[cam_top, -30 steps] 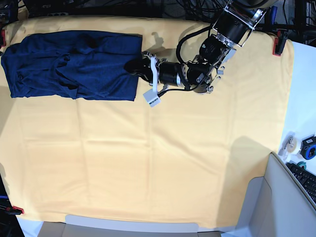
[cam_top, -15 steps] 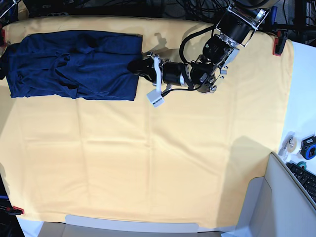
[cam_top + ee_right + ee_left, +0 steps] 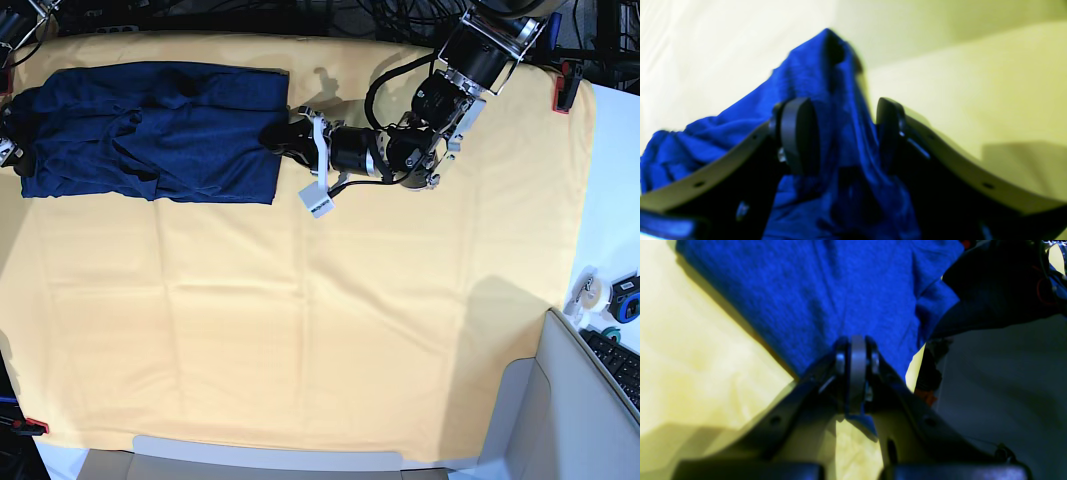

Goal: Fold the T-shirt properly

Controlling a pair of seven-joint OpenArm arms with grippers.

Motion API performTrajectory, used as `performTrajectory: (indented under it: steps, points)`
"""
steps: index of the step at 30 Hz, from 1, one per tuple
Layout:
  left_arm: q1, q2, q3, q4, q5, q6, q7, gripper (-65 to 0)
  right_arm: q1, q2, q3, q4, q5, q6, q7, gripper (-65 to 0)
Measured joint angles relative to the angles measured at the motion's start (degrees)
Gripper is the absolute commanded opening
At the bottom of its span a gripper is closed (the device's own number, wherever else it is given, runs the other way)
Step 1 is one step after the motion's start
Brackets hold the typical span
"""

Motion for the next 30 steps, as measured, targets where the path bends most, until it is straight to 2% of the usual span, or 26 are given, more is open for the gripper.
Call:
performTrajectory:
  steps: [8, 10, 11, 15, 16, 20, 23, 26, 30]
  points:
    - [0.04, 0.07, 0.0, -0.02, 0.02, 0.04, -1.4, -63.3, -0.79, -2.01, -0.11, 0.39, 2.16, 0.5, 0.63, -34.4]
    - [0.02, 0.13, 0.0, -0.02, 0.0, 0.02, -1.4, -63.3, -1.2, -1.97, -0.17, 0.44, 2.19, 0.57, 0.74, -36.3]
    - [0.02, 0.13, 0.02, -0.11, 0.02, 0.02, -1.38, -63.3, -1.44, -1.97, -0.17, 0.46, 2.25, 0.63, 0.81, -39.7]
    - [0.04, 0.11, 0.0, -0.17, 0.02, 0.02, -1.4, -63.5, -2.58, -2.95, -0.17, 2.84, 0.94, 0.37, 0.17, -61.8]
    - [0.04, 0.09, -0.02, -0.17, 0.02, 0.02, -1.4, -63.5, -2.69, -3.58, -0.17, 4.2, 0.39, -0.13, -0.02, -65.0]
    - [0.02, -0.31, -0.13, -0.15, 0.24, 0.04, -1.4, -63.6, -5.49, -5.42, -2.21, 13.16, -2.56, -0.92, -1.55, -64.9]
    - [0.17, -0.35, -0.22, -0.13, 0.02, 0.04, -1.42, -63.7, -7.52, -7.04, -4.74, 20.63, -2.78, -0.28, -5.05, -65.0]
    - [0.87, -0.55, -0.37, 0.7, 0.15, 0.07, -1.42, -63.7, -9.25, -10.27, -6.91, 29.03, -3.43, -0.37, -5.53, -65.0]
    - [3.32, -2.45, -3.15, 6.6, 0.09, 0.02, -0.57, -63.7, -10.54, -12.68, -10.05, 38.71, -2.86, -0.46, -4.98, -65.0]
